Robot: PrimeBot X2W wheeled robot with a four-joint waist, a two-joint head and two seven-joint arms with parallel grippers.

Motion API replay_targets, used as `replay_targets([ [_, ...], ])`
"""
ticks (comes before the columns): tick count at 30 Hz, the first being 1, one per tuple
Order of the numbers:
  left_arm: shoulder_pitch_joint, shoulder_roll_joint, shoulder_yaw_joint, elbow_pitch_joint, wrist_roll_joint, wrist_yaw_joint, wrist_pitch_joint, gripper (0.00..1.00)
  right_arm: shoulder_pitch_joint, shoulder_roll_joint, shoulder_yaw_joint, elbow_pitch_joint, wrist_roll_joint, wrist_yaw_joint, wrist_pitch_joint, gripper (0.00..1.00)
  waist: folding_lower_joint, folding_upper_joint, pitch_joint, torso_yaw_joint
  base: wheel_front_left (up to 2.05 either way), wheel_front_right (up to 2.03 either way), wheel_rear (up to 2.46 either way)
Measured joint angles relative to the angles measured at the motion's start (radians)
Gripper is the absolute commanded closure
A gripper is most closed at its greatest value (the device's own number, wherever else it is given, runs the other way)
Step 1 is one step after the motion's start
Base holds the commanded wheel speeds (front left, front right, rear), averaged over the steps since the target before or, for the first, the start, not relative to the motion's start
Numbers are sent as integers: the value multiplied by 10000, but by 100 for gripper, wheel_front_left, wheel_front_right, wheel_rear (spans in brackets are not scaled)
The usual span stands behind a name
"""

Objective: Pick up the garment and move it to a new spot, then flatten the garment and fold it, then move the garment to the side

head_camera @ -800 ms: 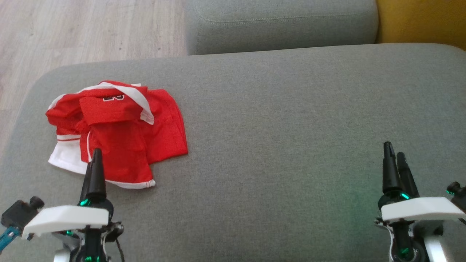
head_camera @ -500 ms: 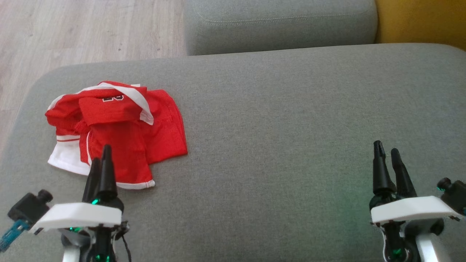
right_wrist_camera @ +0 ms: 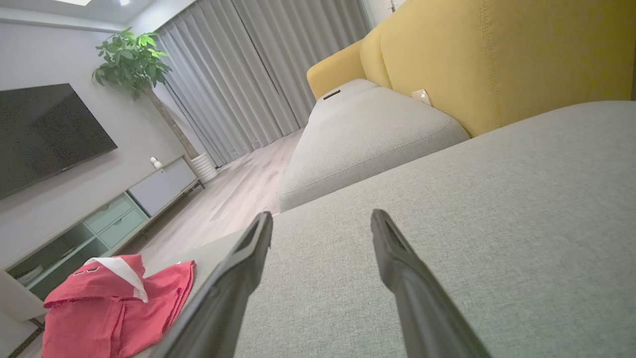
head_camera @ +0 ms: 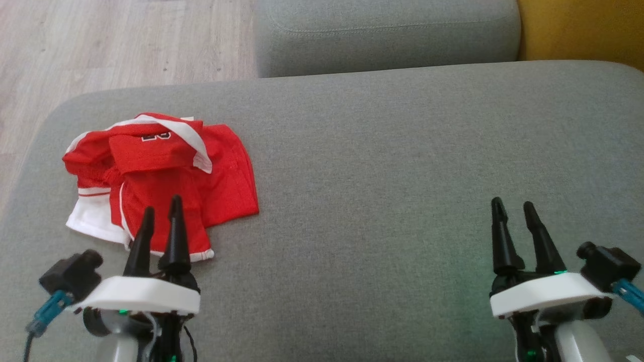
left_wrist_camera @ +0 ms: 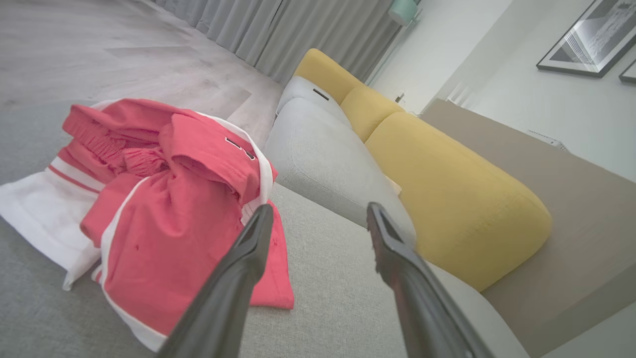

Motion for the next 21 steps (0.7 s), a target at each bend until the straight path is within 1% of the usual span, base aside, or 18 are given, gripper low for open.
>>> replay_targets([
  [7, 19, 167, -472, -38, 1198, 190, -176, 0, -6, -2, 146, 2, -999, 0, -249, 0, 0, 0, 22, 27, 0, 0, 0],
  [14, 30, 403, -1016, -50, 2176, 573, -393, 0, -18, -4, 382, -2, -2042, 0, -433, 0, 0, 0, 17, 43, 0, 0, 0],
  [15, 30, 403, -1016, -50, 2176, 573, -393, 0, -18, -4, 382, -2, -2042, 0, -433, 0, 0, 0, 17, 43, 0, 0, 0],
  [21, 32, 660, -1515, -102, 2995, 953, -545, 0, -67, -8, 460, 0, -2966, 2, -610, 0, 0, 0, 0, 8, 0, 0, 0],
])
